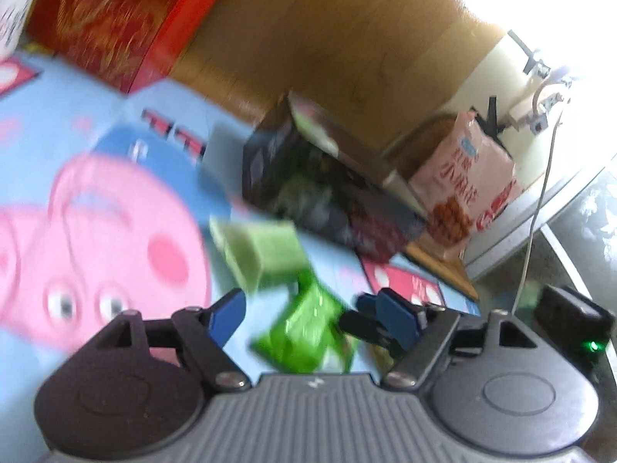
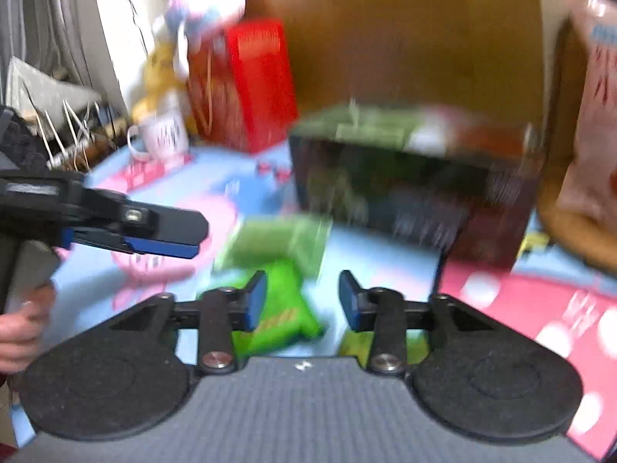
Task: Organize snacks
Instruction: 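Grasp the bright green printed packet with the left gripper, then lift the green packet into the tin box and open the left gripper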
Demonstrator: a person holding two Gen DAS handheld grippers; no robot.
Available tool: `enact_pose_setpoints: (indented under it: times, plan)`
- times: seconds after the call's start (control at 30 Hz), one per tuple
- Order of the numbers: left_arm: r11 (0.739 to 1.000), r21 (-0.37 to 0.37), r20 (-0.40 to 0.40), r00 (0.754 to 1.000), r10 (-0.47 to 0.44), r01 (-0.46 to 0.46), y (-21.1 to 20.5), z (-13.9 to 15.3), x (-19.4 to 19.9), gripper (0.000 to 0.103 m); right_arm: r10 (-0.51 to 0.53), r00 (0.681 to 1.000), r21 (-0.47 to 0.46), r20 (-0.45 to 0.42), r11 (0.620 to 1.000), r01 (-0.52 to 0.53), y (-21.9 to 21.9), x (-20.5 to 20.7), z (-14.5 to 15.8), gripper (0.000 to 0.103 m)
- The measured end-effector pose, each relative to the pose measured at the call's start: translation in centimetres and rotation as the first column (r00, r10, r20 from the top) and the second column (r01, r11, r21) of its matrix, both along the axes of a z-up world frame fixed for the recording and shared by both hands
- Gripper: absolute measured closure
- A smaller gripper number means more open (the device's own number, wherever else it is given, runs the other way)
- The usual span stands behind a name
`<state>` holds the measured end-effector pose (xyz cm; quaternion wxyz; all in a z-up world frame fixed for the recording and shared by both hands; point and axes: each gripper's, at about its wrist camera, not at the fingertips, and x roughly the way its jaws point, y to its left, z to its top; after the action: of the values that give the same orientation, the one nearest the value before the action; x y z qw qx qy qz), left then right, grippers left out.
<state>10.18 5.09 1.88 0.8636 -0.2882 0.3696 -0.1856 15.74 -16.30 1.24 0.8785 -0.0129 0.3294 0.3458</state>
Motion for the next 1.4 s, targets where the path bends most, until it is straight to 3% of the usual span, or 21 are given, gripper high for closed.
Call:
enact_pose_setpoints:
  times: [0.07,0.13,0.3,0.47,0.6,0.77,0.87,0.93,1.03,1.1,1.17,1.3,1.4]
  plan:
    - [1.000,-0.007,-0.030,1.000,-0.006,0.006,-0.3,-1.1,-0.7,0.027,-0.016,0.999,0.049,-0.030,0.999,0.018,-0.2,0.1,-0.3,0.069]
    - [1.000,0.009,-0.003,1.000,-0.002,0.002,-0.4,-1.1,-1.7,0.029,0.012,0.997,0.081,-0.081,0.997,-0.005,0.0,-0.6,-0.1,0.075]
    - [0.999,-0.028,-0.003,1.000,-0.022,0.021,0.4,-1.3,-3.9,0.029,0.106,0.991,0.062,-0.076,0.993,-0.101,1.3,-5.2,0.0,0.070]
    - [0.998,0.017,0.022,0.998,-0.059,0.059,-0.6,-1.1,-7.7,0.029,0.158,0.985,0.073,-0.071,0.986,-0.153,1.2,-8.9,-0.8,0.070]
    - [0.988,0.021,0.037,0.987,-0.155,0.154,-2.2,-1.3,-10.9,0.029,0.164,0.985,0.111,-0.062,0.981,-0.156,-0.2,-11.8,-1.3,0.070]
    - [0.955,0.098,0.065,0.956,-0.285,0.279,-5.1,-1.0,-14.1,0.029,0.176,0.983,0.147,-0.055,0.975,-0.167,-2.4,-15.6,-1.4,0.069]
    - [0.930,0.157,0.074,0.935,-0.346,0.332,-6.5,-0.8,-15.3,0.022,0.163,0.987,0.108,-0.015,0.981,-0.160,-3.5,-18.3,-1.2,0.067]
    - [0.921,0.175,0.072,0.929,-0.364,0.347,-6.8,-0.4,-15.4,0.019,0.155,0.988,0.066,0.013,0.986,-0.155,-3.7,-19.5,-1.1,0.057]
    - [0.935,0.176,0.080,0.942,-0.327,0.309,-5.5,0.2,-15.5,0.016,0.157,0.985,-0.008,0.069,0.988,-0.157,-3.7,-20.9,-0.8,0.043]
    - [0.951,0.150,0.082,0.955,-0.284,0.270,-4.1,0.5,-15.3,0.016,0.159,0.983,-0.053,0.097,0.987,-0.154,-3.4,-21.1,-1.0,0.042]
    - [0.962,0.104,0.060,0.964,-0.259,0.252,-2.9,0.3,-14.7,0.019,0.164,0.981,-0.077,0.101,0.985,-0.157,-3.1,-20.9,-1.5,0.042]
    - [0.958,0.074,-0.014,0.961,-0.277,0.277,-2.9,-1.0,-13.6,0.039,0.178,0.975,-0.102,0.136,0.981,-0.165,-1.8,-20.5,-2.2,0.042]
    - [0.952,0.077,0.001,0.955,-0.297,0.296,-3.7,-1.2,-13.7,0.047,0.190,0.968,-0.096,0.162,0.980,-0.176,-0.9,-20.2,-2.5,0.042]
